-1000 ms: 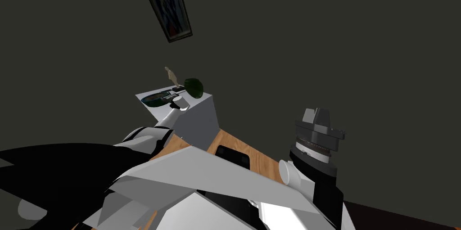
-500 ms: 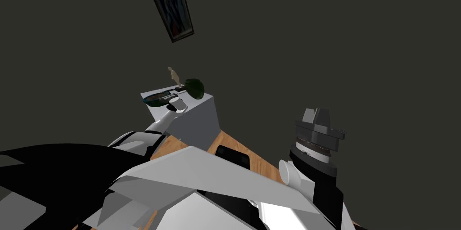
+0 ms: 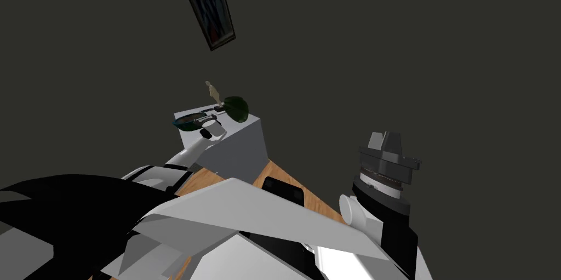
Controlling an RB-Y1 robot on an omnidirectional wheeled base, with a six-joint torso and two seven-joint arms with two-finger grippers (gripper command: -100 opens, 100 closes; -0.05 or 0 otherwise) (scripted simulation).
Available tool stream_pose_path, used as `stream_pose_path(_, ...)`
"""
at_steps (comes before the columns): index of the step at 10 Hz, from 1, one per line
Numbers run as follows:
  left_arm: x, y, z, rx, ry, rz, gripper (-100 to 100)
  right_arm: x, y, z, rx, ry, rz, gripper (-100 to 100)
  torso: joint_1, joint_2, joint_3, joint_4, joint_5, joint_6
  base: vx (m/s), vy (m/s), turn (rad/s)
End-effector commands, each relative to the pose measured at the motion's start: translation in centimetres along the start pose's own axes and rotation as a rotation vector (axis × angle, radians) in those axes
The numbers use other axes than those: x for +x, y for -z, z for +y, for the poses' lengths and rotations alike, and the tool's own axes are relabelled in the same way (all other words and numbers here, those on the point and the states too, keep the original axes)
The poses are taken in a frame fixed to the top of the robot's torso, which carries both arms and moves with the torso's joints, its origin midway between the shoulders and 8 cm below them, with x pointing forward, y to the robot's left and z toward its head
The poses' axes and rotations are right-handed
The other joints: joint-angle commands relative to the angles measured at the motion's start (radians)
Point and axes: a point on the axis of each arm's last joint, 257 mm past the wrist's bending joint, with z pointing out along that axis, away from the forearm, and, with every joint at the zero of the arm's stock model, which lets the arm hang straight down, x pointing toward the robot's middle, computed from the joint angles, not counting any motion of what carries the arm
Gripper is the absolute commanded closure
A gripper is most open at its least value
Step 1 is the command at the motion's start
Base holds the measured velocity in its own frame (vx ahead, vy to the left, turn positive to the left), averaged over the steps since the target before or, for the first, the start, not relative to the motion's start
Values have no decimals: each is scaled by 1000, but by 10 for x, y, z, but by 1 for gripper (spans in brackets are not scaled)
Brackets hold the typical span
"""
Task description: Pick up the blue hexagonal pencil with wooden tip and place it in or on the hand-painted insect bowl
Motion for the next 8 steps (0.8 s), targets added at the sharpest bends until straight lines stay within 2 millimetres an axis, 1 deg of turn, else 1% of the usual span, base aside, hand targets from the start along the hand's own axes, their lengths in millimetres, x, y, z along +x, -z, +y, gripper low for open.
stream_pose_path(1, -3, 6, 0, -28, -7, -10, -100, 0, 0, 0, 0, 0, 0, 0, 0, 0, 0, 0, 0, 0, 103, -24, 137)
stream_pose_path(2, -7, 10, -1, -44, -14, -24, -100, 0, 0, 0, 0, 0, 0, 0, -1, -1, 0, 0, 0, -1, 153, -56, 224)
stream_pose_path(3, -4, 14, 3, -60, -9, -19, -100, 0, 0, 0, 0, 0, 0, 0, -2, -3, -2, -1, 0, -1, 120, -36, 90)
stream_pose_path(4, -4, 11, 1, -49, -10, -19, -100, 0, 0, 0, 0, 0, 0, 0, -2, -2, -1, -1, 0, 0, 41, -8, 3)
stream_pose_path(5, -3, 12, 2, -51, -10, -19, 100, 0, 0, 0, 0, 0, 0, 0, 0, 1, 1, 0, 0, 0, 9, -3, -1)
stream_pose_path(8, -3, 12, 2, -51, -11, -18, 100, 0, 0, 0, 0, 0, 0, 0, 2, 6, 3, 1, 1, 0, 0, 0, 0)
